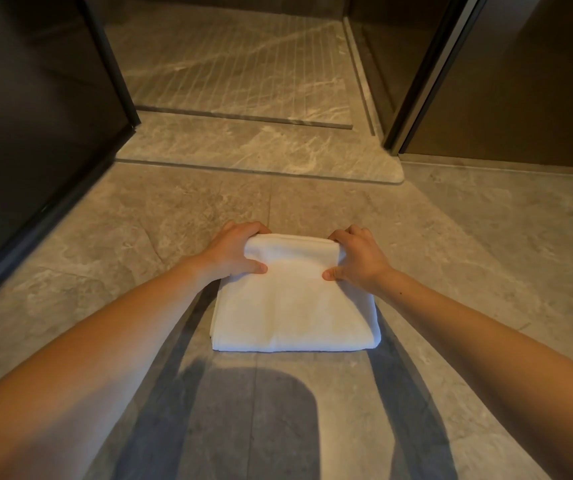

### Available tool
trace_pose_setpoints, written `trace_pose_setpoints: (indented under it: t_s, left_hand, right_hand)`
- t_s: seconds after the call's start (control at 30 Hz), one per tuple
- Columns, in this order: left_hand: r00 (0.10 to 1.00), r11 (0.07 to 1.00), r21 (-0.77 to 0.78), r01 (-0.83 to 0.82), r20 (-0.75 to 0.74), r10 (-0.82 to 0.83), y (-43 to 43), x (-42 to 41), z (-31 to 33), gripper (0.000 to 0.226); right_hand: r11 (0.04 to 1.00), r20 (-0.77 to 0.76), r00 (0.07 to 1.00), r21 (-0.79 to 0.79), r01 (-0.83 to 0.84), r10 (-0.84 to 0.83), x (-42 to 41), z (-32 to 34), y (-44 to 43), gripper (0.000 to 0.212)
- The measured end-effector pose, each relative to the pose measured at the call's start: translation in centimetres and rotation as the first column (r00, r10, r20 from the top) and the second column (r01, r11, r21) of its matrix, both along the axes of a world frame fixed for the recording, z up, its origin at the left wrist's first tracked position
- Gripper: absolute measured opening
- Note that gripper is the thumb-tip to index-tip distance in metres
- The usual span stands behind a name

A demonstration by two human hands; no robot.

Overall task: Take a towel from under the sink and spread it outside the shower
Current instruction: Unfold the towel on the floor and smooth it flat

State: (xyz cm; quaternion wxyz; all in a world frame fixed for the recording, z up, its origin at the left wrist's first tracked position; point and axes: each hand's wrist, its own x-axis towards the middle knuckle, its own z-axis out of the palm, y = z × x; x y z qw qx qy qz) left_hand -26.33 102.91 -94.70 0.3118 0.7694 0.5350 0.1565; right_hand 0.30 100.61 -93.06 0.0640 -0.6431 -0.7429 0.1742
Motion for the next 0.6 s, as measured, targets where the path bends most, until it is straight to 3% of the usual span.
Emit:
trace_pose_setpoints:
  t_s: [0.17,0.4,0.6]
  left_hand:
    - [0.999,1.000,0.009,-0.028,-0.016,0.028,-0.7,0.1,0.1,0.060]
    - [0.988,0.993,0.016,-0.121,-0.096,0.122,-1.5,0.5,0.9,0.053]
    - [0.950,0.965,-0.190,-0.180,0.220,0.220,-1.6,0.5,2.9,0.035]
  right_hand:
    - [1.000,-0.019,1.000,0.000,0.019,-0.019,-0.2,0.1,-0.3,0.066]
    - [0.998,-0.034,0.998,-0.043,0.054,-0.056,-0.4,1.1,-0.5,0.062]
    - [0.995,-0.227,0.969,-0.029,0.092,-0.096,-0.2,2.3,-0.7,0.037]
